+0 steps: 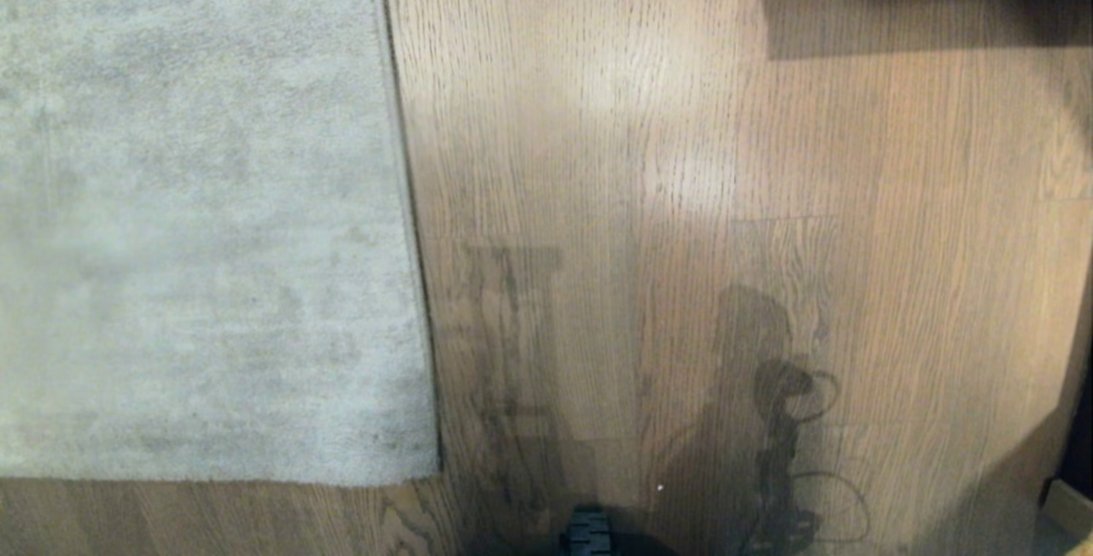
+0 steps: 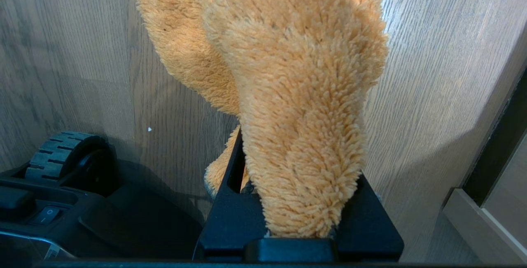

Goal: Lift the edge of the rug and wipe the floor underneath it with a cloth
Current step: Lift up the carpet

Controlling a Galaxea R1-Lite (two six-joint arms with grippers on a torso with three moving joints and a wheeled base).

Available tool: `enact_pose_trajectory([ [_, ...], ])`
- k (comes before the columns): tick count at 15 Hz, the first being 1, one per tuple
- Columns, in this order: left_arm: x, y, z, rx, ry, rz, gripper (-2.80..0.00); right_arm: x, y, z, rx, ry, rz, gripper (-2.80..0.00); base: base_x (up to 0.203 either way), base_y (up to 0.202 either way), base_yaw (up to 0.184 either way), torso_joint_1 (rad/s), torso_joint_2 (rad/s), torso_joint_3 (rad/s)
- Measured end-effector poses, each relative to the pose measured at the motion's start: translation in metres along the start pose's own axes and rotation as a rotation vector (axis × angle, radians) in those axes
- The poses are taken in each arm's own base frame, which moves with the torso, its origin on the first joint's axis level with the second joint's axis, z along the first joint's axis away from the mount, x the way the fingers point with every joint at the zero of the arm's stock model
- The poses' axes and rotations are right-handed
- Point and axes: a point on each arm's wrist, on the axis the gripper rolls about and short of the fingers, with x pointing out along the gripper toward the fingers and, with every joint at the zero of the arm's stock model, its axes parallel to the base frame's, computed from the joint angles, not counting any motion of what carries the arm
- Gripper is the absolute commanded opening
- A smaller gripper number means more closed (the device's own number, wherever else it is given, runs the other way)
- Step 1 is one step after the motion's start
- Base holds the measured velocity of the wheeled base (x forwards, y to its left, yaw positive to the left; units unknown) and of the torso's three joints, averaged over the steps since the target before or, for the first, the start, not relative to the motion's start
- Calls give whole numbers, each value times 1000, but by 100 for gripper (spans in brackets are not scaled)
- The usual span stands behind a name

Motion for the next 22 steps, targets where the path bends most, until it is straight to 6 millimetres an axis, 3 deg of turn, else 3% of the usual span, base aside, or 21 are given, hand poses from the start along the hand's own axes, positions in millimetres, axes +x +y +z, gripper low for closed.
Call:
enact_pose_trajectory([
  [11,74,-7,54,61,179,-117,-280,0,0,0,0,0,0,-280,0,0,0,0,0,0],
  [12,83,-9,56,71,196,-124,0,0,0,0,0,0,0,-280,0,0,0,0,0,0],
  [17,129,-31,66,106,246,-109,0,0,0,0,0,0,0,-280,0,0,0,0,0,0],
  [22,157,-56,66,175,302,-8,0,0,0,0,0,0,0,-280,0,0,0,0,0,0],
])
